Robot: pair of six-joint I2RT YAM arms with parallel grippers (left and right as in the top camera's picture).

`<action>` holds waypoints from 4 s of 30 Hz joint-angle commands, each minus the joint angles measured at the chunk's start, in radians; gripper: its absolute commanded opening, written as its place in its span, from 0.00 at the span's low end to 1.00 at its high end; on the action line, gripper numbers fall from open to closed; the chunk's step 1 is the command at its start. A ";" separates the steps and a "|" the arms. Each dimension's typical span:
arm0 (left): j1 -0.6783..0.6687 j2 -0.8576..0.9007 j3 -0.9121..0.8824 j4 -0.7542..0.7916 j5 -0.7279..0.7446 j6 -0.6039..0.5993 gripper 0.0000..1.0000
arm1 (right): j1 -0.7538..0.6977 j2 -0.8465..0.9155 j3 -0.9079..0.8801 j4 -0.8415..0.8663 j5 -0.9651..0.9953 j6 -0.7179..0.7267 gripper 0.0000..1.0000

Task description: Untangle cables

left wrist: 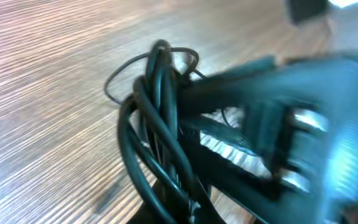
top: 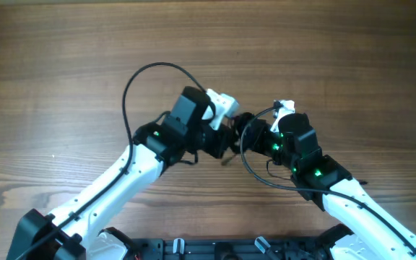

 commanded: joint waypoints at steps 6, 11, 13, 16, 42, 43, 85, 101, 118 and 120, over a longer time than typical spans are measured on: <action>0.193 -0.018 0.000 -0.044 0.016 -0.081 0.05 | -0.032 -0.163 0.008 -0.113 0.023 -0.174 0.82; 0.200 -0.018 0.000 -0.052 0.175 0.056 0.08 | -0.032 -0.251 0.008 -0.139 0.023 -0.492 0.88; 0.199 -0.018 0.000 -0.080 0.296 0.172 0.04 | -0.032 -0.251 0.008 -0.137 0.023 -0.590 0.93; 0.200 -0.018 0.000 -0.172 0.375 0.353 0.04 | -0.032 -0.246 0.008 -0.153 0.023 -0.742 0.94; 0.240 -0.018 0.001 -0.095 0.457 0.331 1.00 | -0.032 -0.122 0.008 -0.068 -0.125 -0.392 0.04; 0.244 -0.018 0.001 -0.060 0.451 0.264 1.00 | -0.032 -0.122 0.008 -0.068 -0.079 -0.351 0.04; -0.049 0.175 0.000 0.306 -0.207 -1.464 0.04 | -0.032 -0.121 0.008 -0.072 0.131 0.122 0.04; 0.002 0.160 0.000 0.364 -0.296 -1.136 0.04 | -0.032 -0.122 0.008 -0.083 0.176 0.170 0.49; 0.134 0.008 0.000 0.332 -0.205 -1.003 0.04 | -0.010 -0.053 0.008 0.150 -0.249 -0.523 0.98; 0.134 0.008 0.000 0.333 -0.204 -1.042 0.04 | 0.011 0.005 0.008 0.211 -0.238 -0.561 0.91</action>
